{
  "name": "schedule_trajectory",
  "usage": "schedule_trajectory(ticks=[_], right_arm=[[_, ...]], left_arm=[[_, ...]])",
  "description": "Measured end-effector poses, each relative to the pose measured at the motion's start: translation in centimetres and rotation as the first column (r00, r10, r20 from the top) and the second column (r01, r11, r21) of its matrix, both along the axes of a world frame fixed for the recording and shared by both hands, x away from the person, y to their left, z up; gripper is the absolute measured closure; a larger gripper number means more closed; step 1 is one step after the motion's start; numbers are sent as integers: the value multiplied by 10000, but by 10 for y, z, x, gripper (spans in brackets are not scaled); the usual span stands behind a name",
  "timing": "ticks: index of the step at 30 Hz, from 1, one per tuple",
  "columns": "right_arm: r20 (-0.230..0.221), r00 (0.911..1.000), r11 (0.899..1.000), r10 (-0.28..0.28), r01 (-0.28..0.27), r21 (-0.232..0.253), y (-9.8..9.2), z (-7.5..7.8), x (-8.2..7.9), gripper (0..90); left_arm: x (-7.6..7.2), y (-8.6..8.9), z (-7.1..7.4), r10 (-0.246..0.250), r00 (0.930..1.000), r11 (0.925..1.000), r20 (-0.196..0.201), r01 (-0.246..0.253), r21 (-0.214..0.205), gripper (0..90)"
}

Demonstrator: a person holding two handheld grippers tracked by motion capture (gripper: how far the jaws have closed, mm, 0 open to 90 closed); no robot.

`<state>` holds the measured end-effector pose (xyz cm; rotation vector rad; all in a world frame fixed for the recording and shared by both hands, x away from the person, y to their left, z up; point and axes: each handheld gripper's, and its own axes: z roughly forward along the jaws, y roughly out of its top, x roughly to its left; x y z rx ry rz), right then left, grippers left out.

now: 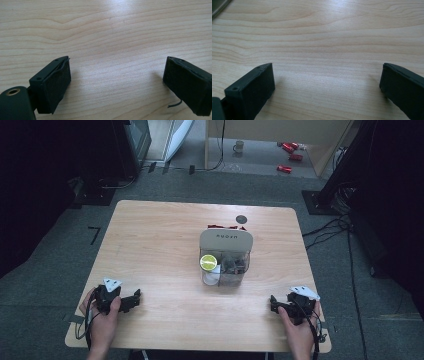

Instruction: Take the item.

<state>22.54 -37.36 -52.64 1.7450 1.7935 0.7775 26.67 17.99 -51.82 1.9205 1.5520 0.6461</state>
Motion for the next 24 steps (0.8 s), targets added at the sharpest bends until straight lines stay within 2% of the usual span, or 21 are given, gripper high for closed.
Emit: schedule_trajectory(ticks=[3,5,8,11,14,15,17,19,23,24], right_arm=[[9,10000,10000,45,-45,23,-1,0,-1,0],[19,10000,9999,66,-67,99,-1,2,-3,33],[441,9990,9992,99,-115,376,0,9,-7,74],[796,9968,9994,88,-114,313,3,19,-9,79],[930,9956,9995,125,-152,281,4,26,-10,90],[1198,9928,9995,24,-61,304,5,34,-11,138],[1342,9909,9995,-31,-11,311,6,38,-12,138],[1519,9882,9982,177,-263,547,11,50,-10,139],[1665,9844,9964,574,-670,528,19,62,-5,158],[1795,9800,9942,858,-961,491,26,69,-1,176]], left_arm=[[0,0,0,-1,10000,10000,0,1,5,83],[0,0,0,-3,10000,10000,-3,3,3,83],[0,0,0,-2,10000,10000,-3,2,3,83],[0,0,0,1,10000,10000,-1,-1,1,83],[0,0,0,0,10000,10000,-2,0,2,83],[0,0,0,-9,10000,10000,-10,9,14,83],[0,0,0,-9,10000,10000,-11,9,13,83],[0,0,0,-6,10000,10000,-11,6,12,83],[0,0,0,-8,10000,10000,-14,8,9,83],[0,0,0,-7,10000,10000,-13,7,7,83]])
